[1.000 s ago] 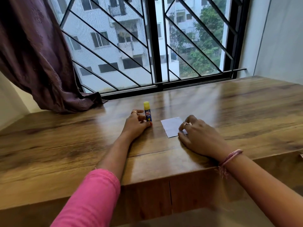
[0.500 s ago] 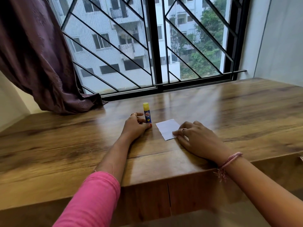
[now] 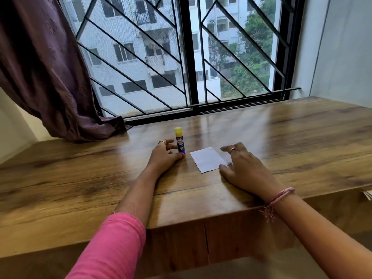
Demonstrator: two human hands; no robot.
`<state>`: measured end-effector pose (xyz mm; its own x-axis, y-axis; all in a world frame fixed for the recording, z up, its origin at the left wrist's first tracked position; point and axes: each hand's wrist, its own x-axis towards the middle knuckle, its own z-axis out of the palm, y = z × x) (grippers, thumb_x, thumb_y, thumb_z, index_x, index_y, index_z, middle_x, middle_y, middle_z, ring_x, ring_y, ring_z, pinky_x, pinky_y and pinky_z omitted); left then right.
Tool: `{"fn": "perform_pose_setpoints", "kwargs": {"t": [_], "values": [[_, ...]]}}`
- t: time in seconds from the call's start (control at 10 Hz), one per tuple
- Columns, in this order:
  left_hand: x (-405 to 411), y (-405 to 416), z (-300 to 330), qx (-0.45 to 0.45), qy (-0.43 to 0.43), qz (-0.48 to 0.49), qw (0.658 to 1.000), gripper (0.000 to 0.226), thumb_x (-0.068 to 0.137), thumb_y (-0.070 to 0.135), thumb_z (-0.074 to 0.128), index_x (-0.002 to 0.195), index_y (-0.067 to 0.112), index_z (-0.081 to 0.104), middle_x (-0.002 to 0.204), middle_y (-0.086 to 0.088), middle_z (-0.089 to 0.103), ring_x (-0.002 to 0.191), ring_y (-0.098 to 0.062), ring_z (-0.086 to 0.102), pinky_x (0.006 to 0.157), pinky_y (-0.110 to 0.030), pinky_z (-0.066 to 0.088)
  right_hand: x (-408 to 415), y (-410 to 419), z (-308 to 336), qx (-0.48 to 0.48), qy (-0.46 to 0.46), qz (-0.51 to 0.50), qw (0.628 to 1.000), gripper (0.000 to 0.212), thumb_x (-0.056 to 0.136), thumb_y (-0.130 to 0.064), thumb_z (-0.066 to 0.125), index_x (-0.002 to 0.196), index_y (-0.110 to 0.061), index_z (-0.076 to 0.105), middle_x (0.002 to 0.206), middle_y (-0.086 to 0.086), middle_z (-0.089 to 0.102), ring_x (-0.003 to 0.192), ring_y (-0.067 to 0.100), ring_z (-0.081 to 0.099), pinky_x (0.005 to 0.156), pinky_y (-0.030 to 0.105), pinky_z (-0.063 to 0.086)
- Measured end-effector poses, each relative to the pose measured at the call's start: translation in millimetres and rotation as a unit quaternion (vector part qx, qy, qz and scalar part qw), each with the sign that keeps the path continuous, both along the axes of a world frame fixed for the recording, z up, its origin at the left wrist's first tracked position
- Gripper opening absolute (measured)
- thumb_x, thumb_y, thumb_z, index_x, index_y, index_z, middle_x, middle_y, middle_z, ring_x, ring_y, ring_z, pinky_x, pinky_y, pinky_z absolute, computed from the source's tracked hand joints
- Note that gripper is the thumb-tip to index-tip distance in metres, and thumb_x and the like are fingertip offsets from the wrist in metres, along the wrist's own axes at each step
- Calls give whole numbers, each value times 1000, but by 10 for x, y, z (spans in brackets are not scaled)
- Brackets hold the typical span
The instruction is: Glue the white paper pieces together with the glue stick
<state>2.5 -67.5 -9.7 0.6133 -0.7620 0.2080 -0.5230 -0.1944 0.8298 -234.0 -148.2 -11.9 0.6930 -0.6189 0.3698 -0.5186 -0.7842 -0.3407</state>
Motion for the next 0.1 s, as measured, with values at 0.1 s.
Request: {"fn": "perform_pose_setpoints", "kwargs": {"t": [0.1], "values": [[1, 63, 12, -5, -11, 8, 1000, 66, 78, 8, 76, 135, 9, 43, 128, -6, 58, 112, -11, 50, 96, -24, 41, 1, -25, -25, 29, -26, -24, 999, 56, 86, -31, 56, 136, -13, 39, 133, 9, 43, 115, 30, 53, 96, 33, 39]]}}
